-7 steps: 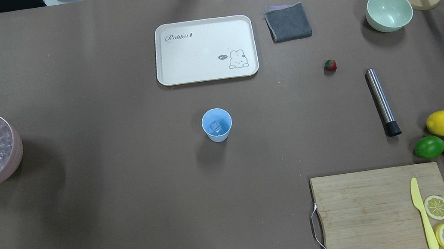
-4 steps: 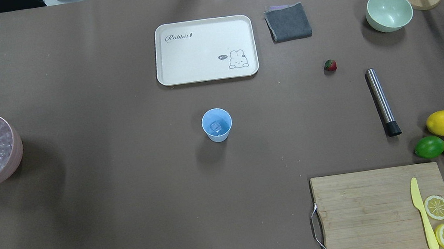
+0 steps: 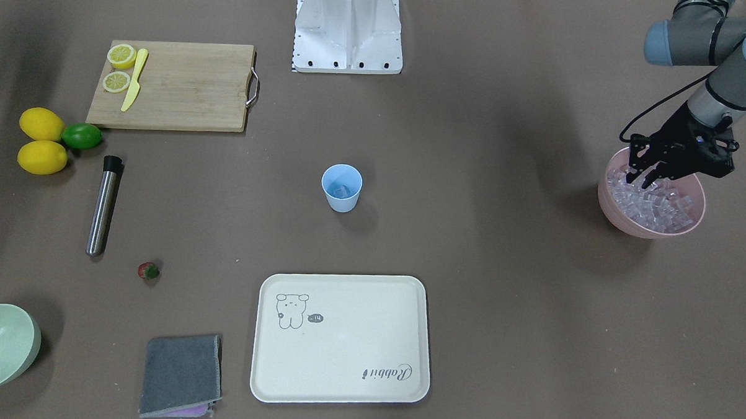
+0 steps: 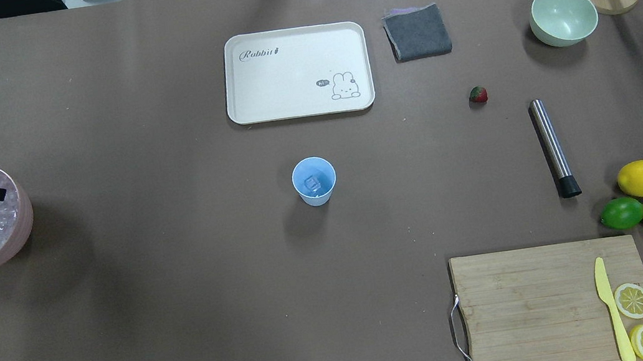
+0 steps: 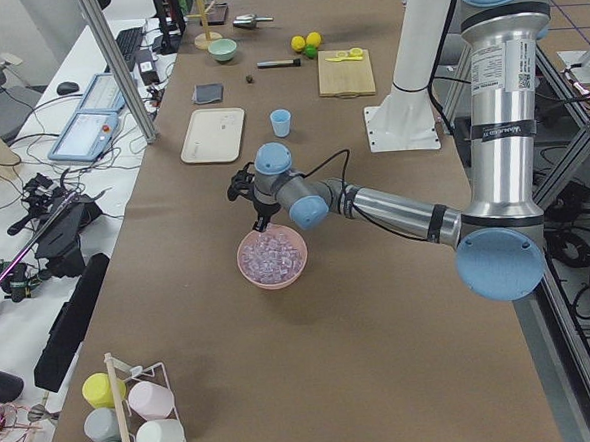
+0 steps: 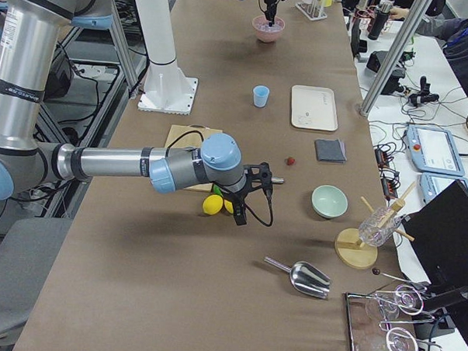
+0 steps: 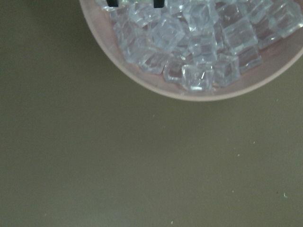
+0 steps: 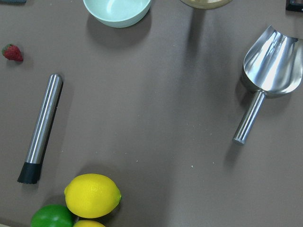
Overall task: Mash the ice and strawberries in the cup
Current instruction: 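Lift the left gripper with the ice out of the bowl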
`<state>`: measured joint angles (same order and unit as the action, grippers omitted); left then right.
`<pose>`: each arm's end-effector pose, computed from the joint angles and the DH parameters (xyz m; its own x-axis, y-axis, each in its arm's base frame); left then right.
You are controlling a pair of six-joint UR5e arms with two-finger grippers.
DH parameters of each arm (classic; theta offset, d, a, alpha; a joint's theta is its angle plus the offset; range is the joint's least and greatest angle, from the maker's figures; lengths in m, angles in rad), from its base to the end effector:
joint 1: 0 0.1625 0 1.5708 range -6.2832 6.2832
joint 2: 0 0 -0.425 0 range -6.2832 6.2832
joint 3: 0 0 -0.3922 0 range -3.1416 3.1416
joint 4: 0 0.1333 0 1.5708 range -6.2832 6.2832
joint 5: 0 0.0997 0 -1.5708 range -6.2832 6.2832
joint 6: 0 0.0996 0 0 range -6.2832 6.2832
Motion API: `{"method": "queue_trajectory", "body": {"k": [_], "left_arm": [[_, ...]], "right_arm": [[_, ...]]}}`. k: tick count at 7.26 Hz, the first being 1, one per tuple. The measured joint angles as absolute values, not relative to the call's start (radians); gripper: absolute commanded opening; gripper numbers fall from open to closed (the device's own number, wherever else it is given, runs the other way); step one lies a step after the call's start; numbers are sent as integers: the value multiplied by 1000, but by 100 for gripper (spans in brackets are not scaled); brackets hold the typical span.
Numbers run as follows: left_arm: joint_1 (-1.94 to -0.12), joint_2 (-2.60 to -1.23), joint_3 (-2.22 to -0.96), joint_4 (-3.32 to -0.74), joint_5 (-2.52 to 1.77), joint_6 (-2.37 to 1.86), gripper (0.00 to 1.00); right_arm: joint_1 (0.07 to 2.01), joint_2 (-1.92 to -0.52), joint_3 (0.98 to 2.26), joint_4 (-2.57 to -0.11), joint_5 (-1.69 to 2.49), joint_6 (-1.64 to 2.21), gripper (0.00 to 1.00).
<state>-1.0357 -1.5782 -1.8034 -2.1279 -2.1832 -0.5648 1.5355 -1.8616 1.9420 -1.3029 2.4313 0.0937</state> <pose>0.1957 -0.4793 0.4799 0.6082 0.3295 -0.7222 -0.0365 0.9204 0.3892 0.0442 -0.3868 0.5652 0.6428 -0.1925 0.7415 -0.0271 0.9616 0.2731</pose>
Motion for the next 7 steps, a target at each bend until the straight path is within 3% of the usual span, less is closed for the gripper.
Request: {"method": "queue_trajectory", "body": {"k": [3,7], "left_arm": [[-991,-1707,-1802,-2132,-2175,-849,0],[-732,-1887,-1800,-2128,-1866,-1255,0]], "right_arm": [[1536,-1862,1942,-1303,2431,94,100],[1536,-1862,1942,-1303,2433,94,100]]}}
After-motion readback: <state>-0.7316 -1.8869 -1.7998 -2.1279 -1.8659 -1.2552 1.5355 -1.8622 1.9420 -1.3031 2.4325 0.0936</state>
